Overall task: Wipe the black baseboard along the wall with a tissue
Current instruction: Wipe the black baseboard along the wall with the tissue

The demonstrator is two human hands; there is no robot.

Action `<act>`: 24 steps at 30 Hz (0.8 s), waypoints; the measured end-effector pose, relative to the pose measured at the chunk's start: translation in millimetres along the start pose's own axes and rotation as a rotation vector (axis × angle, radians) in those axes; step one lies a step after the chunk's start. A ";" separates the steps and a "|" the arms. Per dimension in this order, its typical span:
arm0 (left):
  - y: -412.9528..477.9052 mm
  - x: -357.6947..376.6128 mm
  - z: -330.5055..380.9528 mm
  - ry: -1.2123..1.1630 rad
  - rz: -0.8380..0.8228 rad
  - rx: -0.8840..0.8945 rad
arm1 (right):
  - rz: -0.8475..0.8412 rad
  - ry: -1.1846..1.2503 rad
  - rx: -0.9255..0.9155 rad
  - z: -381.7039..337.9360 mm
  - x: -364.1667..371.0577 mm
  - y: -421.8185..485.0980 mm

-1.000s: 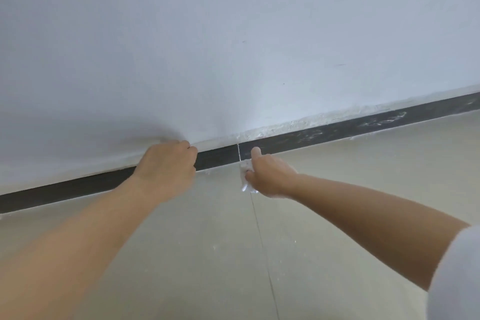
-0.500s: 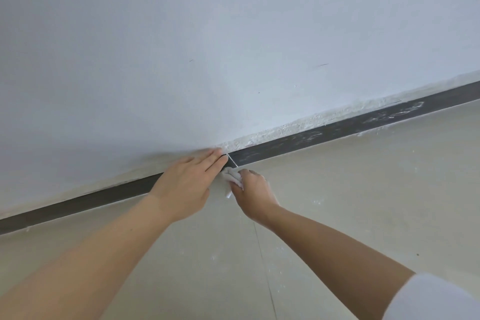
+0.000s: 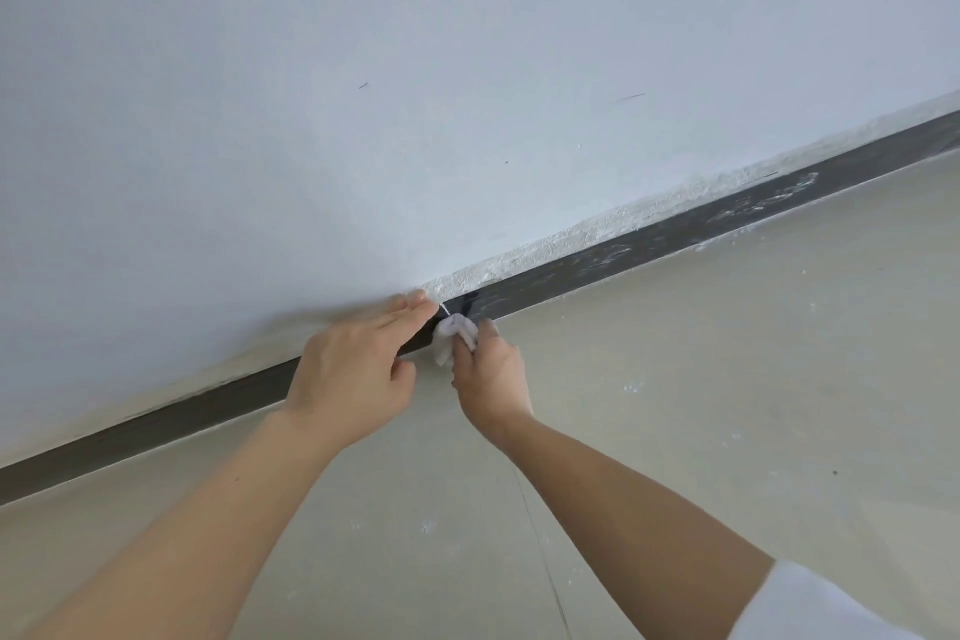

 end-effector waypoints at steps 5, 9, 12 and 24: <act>-2.6 4.0 1.8 0.025 0.061 0.053 | 0.163 0.187 0.054 12.4 -37.2 14.3; -2.2 4.9 6.0 0.044 0.113 0.081 | 0.376 0.321 0.160 25.1 -71.3 25.5; -2.9 8.1 4.1 0.050 0.138 0.086 | 0.385 0.216 0.127 23.8 -74.9 14.2; -3.8 5.5 4.1 0.111 0.134 0.061 | 0.178 0.084 -0.114 -15.0 -29.8 -6.4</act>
Point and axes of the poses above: each hand's wrist, its own y-axis towards the middle knuckle, its own x-axis out of the palm, z = x × y, the point moved 4 cm from there along y, towards the middle knuckle, and after that the axes turned 13 degrees about x, right-handed, at the moved point
